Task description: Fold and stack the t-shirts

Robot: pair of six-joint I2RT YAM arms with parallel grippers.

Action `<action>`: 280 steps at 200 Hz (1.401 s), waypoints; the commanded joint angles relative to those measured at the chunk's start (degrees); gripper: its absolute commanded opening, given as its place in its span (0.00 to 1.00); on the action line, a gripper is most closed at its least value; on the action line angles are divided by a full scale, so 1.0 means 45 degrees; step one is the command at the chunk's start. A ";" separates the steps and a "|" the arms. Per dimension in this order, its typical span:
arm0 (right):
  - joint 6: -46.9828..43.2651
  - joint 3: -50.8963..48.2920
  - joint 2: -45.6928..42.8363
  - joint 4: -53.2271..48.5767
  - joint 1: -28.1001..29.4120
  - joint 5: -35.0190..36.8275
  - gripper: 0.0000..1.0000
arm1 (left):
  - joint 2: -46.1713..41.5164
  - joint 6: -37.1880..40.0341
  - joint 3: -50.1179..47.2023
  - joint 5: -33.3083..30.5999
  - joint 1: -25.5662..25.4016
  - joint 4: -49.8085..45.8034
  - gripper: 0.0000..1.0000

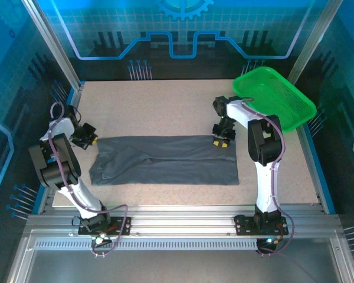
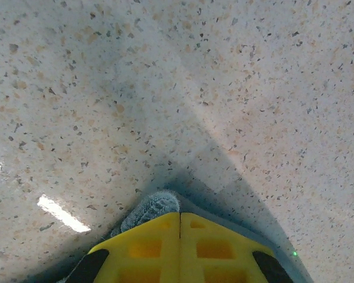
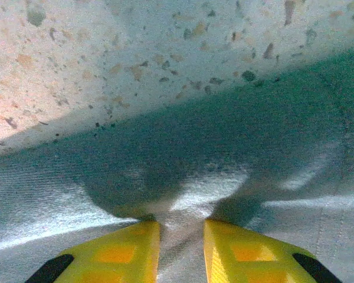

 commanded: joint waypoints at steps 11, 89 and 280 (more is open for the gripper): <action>-0.0253 0.0629 0.0792 -0.0208 -0.0384 0.0663 0.27 | 0.0146 -0.0070 0.0194 0.0763 0.0141 0.0263 0.00; -0.2035 0.4441 0.3093 -0.0891 -0.1033 -0.0509 0.27 | 0.1552 -0.0097 0.1728 0.1197 0.0151 0.0155 0.00; -0.2676 -0.2089 -0.4899 0.5959 0.1075 -0.7859 0.57 | -0.0776 0.3513 -0.0768 0.2392 -0.2897 -0.0263 0.56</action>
